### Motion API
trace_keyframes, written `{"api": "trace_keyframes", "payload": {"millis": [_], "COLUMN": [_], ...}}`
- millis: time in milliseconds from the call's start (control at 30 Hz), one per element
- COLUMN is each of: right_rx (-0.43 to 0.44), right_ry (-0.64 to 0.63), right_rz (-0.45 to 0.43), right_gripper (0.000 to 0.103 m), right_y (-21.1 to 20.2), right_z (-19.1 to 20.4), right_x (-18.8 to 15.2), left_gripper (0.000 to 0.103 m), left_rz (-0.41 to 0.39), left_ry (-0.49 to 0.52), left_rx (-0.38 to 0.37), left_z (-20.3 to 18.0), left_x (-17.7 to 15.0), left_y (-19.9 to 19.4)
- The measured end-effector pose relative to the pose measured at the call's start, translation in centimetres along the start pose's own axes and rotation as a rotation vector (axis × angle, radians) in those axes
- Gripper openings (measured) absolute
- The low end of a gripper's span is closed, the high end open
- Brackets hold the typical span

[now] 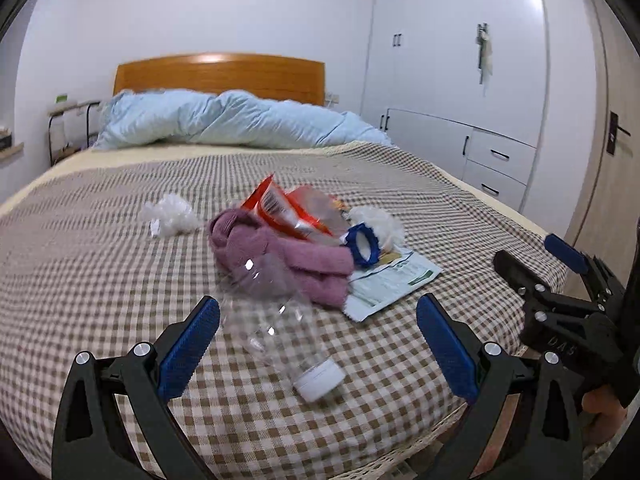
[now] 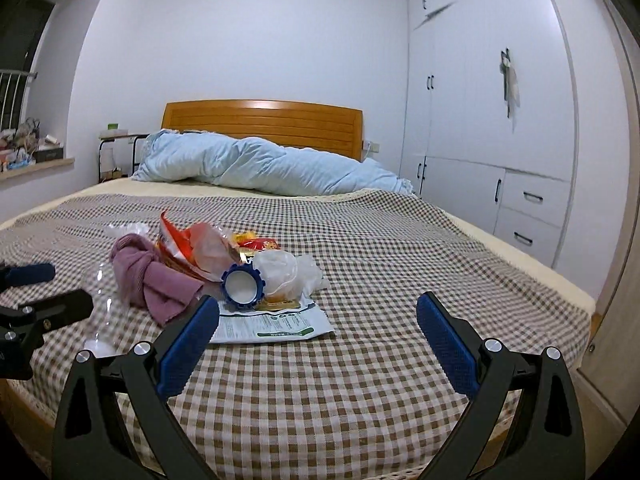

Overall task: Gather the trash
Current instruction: 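Move the right tool to the clear plastic bottle and close on it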

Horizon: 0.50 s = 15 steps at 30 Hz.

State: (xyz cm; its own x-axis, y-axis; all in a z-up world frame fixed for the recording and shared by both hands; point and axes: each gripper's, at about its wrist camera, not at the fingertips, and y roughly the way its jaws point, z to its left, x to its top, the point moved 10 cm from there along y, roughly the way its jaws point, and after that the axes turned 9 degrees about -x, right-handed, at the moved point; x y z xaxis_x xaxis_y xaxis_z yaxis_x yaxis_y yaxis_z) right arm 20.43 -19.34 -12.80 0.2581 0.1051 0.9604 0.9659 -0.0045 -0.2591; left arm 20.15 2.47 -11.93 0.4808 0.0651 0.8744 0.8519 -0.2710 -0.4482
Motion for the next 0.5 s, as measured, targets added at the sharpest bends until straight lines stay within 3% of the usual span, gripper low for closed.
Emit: {"api": "trace_keyframes", "payload": {"millis": [167, 500], "right_rx": [0.014, 0.110], "right_ry": [0.010, -0.036], "right_rz": [0.057, 0.087], "right_gripper": [0.095, 0.095], "right_y": [0.4, -0.2], "right_z": [0.6, 5.2], "right_x": [-1.8, -0.8], "left_gripper": [0.095, 0.095], "left_rz": [0.069, 0.065], "left_ry": [-0.027, -0.076], "left_rx": [0.022, 0.055], "left_z": [1.3, 5.6], "left_x": [-1.3, -0.1], "left_y": [1.4, -0.9]}}
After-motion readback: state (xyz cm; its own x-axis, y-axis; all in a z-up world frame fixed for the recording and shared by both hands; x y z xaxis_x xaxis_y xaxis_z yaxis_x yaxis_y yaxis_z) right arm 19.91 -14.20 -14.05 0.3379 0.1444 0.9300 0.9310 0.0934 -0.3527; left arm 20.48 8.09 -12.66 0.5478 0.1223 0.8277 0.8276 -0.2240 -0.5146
